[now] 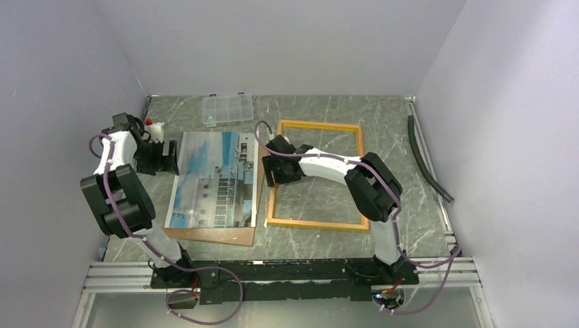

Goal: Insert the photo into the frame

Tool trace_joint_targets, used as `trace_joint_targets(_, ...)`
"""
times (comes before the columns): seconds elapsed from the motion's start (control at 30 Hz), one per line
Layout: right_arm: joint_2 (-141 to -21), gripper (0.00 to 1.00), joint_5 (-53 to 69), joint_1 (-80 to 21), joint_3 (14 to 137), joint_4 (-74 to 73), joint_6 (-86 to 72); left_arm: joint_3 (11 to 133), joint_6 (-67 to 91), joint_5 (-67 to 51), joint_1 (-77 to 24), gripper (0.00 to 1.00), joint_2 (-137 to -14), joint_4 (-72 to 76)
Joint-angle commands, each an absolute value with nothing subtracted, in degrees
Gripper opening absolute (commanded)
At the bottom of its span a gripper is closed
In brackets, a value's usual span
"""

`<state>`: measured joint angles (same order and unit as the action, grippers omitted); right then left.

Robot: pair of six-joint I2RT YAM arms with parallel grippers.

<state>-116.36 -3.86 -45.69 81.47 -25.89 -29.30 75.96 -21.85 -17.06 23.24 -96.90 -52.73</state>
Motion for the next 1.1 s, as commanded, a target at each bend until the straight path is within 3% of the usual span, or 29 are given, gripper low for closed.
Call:
trace_joint_targets(0.0, -113.2, 0.7, -6.2, -46.0, 77.7, -26.1, -27.7, 74.9, -24.9, -17.3, 23.6, 0.94, -97.4, -51.6)
trace_joint_targets(0.2, -110.8, 0.7, -7.4, -46.1, 77.8, -28.1, -26.4, 76.4, -25.5, -16.1, 24.4, 0.94, -98.8, -51.6)
trace_joint_targets(0.47, -108.6, 0.79, -4.7, -47.7, 89.2, -30.1, -31.0, 83.4, -25.1, -15.0, 26.6, 0.91, -103.5, -51.4)
trace_joint_targets(0.77, -122.2, 0.84, 2.0, -46.9, 105.2, -30.3, -35.9, 83.8, -22.3, -6.9, 26.7, 0.85, -110.4, -43.6)
trace_joint_targets(1.07, -129.4, 0.84, 5.2, -44.7, 108.8, -29.5, -40.1, 81.3, -19.5, -7.1, 25.3, 0.82, -112.7, -39.9)
